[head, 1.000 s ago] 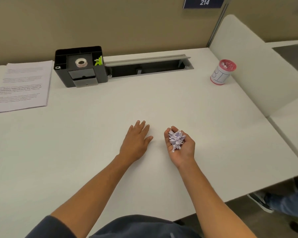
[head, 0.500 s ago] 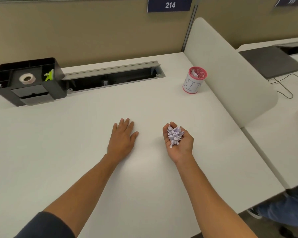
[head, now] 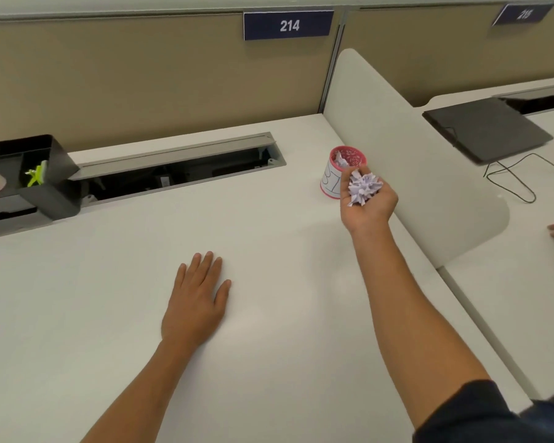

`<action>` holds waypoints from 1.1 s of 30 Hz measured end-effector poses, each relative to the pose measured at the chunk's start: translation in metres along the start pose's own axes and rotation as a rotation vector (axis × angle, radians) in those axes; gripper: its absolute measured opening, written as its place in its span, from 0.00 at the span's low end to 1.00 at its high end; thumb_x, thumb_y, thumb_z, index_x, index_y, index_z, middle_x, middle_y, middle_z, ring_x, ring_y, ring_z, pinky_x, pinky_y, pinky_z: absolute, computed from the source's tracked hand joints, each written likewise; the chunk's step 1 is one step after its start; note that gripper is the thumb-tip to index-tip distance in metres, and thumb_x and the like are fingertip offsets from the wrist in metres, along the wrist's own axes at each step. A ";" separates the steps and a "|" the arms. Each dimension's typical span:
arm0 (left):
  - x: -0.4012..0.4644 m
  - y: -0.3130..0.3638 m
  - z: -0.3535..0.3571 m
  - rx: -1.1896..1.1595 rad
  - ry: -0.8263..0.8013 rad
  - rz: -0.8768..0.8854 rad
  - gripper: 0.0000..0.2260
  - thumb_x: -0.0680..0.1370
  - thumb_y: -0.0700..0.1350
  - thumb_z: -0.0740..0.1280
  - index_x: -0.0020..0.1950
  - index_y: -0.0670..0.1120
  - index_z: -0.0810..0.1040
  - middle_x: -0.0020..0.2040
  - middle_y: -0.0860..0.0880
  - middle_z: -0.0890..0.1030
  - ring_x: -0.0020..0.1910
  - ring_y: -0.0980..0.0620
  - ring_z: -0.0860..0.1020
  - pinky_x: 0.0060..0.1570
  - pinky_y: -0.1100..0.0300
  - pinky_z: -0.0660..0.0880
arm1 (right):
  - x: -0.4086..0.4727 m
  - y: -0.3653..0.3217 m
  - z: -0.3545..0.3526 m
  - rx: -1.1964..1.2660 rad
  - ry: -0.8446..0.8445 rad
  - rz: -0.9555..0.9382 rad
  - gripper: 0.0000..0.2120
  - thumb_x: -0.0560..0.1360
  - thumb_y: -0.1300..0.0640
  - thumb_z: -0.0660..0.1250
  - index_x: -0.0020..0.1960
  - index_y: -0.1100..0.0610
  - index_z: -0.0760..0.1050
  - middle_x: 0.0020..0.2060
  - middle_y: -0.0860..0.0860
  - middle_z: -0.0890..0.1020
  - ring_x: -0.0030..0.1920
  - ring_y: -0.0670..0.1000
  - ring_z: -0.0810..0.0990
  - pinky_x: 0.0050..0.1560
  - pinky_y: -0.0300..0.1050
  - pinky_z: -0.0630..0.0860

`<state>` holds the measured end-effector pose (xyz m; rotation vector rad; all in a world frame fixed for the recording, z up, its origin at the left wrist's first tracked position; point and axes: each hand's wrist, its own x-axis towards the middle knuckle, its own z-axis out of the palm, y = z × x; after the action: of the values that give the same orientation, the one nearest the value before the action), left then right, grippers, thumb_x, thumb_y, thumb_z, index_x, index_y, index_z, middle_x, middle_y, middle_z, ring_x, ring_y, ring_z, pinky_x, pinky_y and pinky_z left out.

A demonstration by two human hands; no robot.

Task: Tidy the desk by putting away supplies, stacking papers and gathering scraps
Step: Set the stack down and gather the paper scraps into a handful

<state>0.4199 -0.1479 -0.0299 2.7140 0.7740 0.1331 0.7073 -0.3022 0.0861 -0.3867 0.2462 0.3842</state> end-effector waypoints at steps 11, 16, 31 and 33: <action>0.000 0.001 -0.001 -0.005 -0.001 -0.007 0.30 0.80 0.61 0.42 0.79 0.50 0.58 0.79 0.53 0.55 0.79 0.55 0.47 0.76 0.57 0.40 | 0.074 -0.018 0.045 -0.212 0.108 -0.278 0.13 0.79 0.60 0.53 0.42 0.63 0.73 0.34 0.57 0.75 0.32 0.55 0.75 0.36 0.45 0.77; 0.000 0.000 0.000 -0.001 0.006 0.000 0.30 0.80 0.61 0.43 0.79 0.50 0.58 0.79 0.54 0.55 0.78 0.56 0.47 0.76 0.58 0.39 | 0.100 -0.020 0.041 -0.593 0.165 -0.457 0.11 0.78 0.62 0.59 0.43 0.62 0.78 0.38 0.59 0.80 0.36 0.56 0.80 0.40 0.48 0.81; 0.000 0.000 0.000 0.009 0.025 -0.006 0.28 0.81 0.60 0.45 0.78 0.49 0.60 0.79 0.53 0.58 0.78 0.56 0.50 0.76 0.57 0.41 | 0.121 -0.007 0.030 -1.200 0.024 -0.676 0.12 0.79 0.60 0.55 0.47 0.55 0.77 0.31 0.54 0.80 0.35 0.49 0.78 0.41 0.45 0.79; 0.000 0.001 0.000 0.006 0.025 -0.008 0.28 0.81 0.60 0.45 0.78 0.49 0.60 0.78 0.54 0.58 0.78 0.56 0.50 0.76 0.58 0.41 | 0.120 -0.008 0.029 -1.208 0.007 -0.688 0.12 0.81 0.60 0.53 0.50 0.55 0.75 0.32 0.54 0.80 0.35 0.49 0.79 0.40 0.43 0.80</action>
<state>0.4202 -0.1486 -0.0295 2.7191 0.7931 0.1631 0.8235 -0.2586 0.0784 -1.6057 -0.1558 -0.2032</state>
